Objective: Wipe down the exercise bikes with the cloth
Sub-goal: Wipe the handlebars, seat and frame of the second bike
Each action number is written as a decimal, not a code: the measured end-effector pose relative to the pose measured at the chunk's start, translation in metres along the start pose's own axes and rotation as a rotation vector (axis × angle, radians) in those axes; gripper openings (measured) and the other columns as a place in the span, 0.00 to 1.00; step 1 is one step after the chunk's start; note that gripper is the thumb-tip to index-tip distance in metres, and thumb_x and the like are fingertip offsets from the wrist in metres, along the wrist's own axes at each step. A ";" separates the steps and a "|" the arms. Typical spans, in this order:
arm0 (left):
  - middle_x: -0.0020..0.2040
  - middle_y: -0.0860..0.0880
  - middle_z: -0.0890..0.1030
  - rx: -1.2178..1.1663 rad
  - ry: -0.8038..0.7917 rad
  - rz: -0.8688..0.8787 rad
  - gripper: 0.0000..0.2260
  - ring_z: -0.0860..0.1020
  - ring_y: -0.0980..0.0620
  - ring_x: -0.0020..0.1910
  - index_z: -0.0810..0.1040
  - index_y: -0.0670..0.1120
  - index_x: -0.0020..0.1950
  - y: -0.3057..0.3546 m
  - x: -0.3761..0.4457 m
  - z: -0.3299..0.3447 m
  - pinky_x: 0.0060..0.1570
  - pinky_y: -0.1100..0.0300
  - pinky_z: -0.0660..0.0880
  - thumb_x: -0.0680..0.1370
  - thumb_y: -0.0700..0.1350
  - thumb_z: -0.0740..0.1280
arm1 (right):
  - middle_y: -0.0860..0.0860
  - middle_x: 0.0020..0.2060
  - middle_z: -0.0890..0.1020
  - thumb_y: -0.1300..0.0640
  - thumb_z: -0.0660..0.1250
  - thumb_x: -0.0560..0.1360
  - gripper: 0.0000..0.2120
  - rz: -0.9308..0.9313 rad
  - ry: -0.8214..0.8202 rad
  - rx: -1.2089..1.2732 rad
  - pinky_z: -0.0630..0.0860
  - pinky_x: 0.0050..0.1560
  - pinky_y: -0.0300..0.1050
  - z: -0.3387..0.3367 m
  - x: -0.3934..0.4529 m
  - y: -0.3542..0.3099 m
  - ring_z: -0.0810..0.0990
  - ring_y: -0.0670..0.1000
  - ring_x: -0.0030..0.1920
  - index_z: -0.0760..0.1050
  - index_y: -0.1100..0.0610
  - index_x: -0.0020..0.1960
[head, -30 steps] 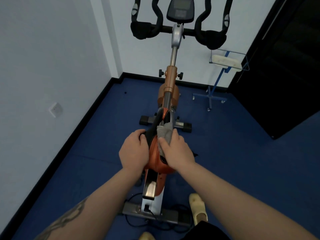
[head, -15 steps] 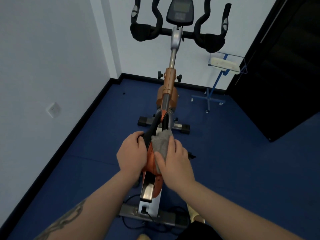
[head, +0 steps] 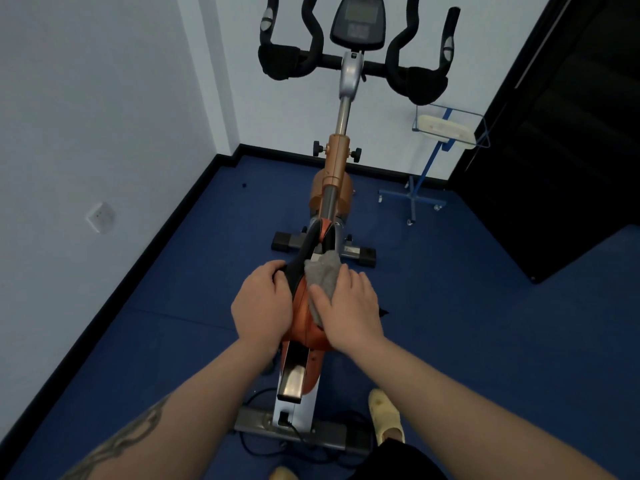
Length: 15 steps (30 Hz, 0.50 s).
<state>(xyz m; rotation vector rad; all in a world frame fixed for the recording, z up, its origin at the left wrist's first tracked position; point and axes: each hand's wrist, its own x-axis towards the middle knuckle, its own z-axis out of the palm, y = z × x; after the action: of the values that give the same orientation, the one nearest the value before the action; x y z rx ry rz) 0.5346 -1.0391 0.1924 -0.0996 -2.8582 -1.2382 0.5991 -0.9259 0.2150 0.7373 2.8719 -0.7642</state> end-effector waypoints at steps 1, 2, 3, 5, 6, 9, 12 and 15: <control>0.58 0.54 0.81 -0.002 -0.002 -0.001 0.14 0.78 0.54 0.55 0.78 0.52 0.64 0.000 0.000 0.000 0.48 0.58 0.70 0.82 0.46 0.57 | 0.56 0.78 0.56 0.39 0.50 0.82 0.34 0.029 0.021 0.021 0.51 0.77 0.53 0.000 0.001 -0.004 0.52 0.56 0.77 0.48 0.59 0.79; 0.58 0.54 0.81 -0.005 -0.001 -0.001 0.14 0.77 0.54 0.55 0.78 0.52 0.64 0.000 -0.001 0.001 0.48 0.59 0.69 0.82 0.46 0.57 | 0.56 0.77 0.57 0.40 0.50 0.81 0.34 0.022 0.052 0.021 0.52 0.77 0.53 0.004 -0.006 -0.006 0.53 0.56 0.77 0.48 0.59 0.79; 0.58 0.54 0.81 -0.007 0.002 0.000 0.14 0.77 0.55 0.55 0.78 0.53 0.63 0.000 -0.001 0.001 0.48 0.59 0.68 0.82 0.46 0.57 | 0.56 0.78 0.55 0.39 0.50 0.81 0.35 -0.019 0.082 0.001 0.52 0.77 0.53 0.010 -0.018 -0.007 0.52 0.56 0.77 0.47 0.59 0.79; 0.58 0.55 0.81 -0.007 0.015 0.004 0.14 0.77 0.55 0.55 0.78 0.53 0.63 0.000 -0.001 0.001 0.48 0.60 0.67 0.82 0.46 0.57 | 0.55 0.79 0.50 0.38 0.50 0.80 0.37 -0.094 0.075 -0.043 0.52 0.77 0.53 0.017 -0.036 -0.002 0.49 0.56 0.77 0.43 0.57 0.80; 0.58 0.55 0.81 -0.002 0.017 0.007 0.14 0.77 0.55 0.56 0.78 0.53 0.64 0.000 0.000 0.002 0.48 0.60 0.67 0.82 0.46 0.57 | 0.54 0.78 0.51 0.38 0.50 0.80 0.36 -0.091 0.050 -0.026 0.54 0.76 0.53 0.016 -0.032 0.000 0.51 0.56 0.77 0.43 0.56 0.80; 0.58 0.55 0.81 0.009 -0.002 0.003 0.14 0.77 0.54 0.56 0.78 0.53 0.64 -0.001 0.001 0.001 0.48 0.59 0.68 0.82 0.46 0.57 | 0.57 0.73 0.64 0.39 0.52 0.81 0.32 0.111 -0.066 0.148 0.67 0.67 0.54 -0.001 0.009 -0.003 0.65 0.58 0.70 0.54 0.58 0.77; 0.58 0.55 0.81 -0.004 -0.005 0.005 0.14 0.77 0.55 0.55 0.78 0.52 0.64 -0.001 0.000 0.001 0.49 0.58 0.70 0.82 0.46 0.57 | 0.56 0.67 0.70 0.39 0.52 0.81 0.29 0.136 -0.039 0.201 0.72 0.60 0.52 -0.003 0.013 -0.006 0.72 0.57 0.64 0.59 0.56 0.74; 0.57 0.55 0.81 -0.030 0.009 -0.001 0.14 0.76 0.57 0.52 0.78 0.53 0.63 -0.002 0.000 0.002 0.47 0.59 0.69 0.82 0.46 0.57 | 0.52 0.70 0.65 0.35 0.50 0.78 0.35 0.009 0.091 0.080 0.65 0.69 0.57 0.014 -0.025 0.000 0.66 0.54 0.68 0.49 0.51 0.79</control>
<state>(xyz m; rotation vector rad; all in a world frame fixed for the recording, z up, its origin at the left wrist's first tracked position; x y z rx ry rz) 0.5344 -1.0389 0.1900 -0.0937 -2.8335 -1.2779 0.6203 -0.9430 0.2079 0.8139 2.9309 -0.8717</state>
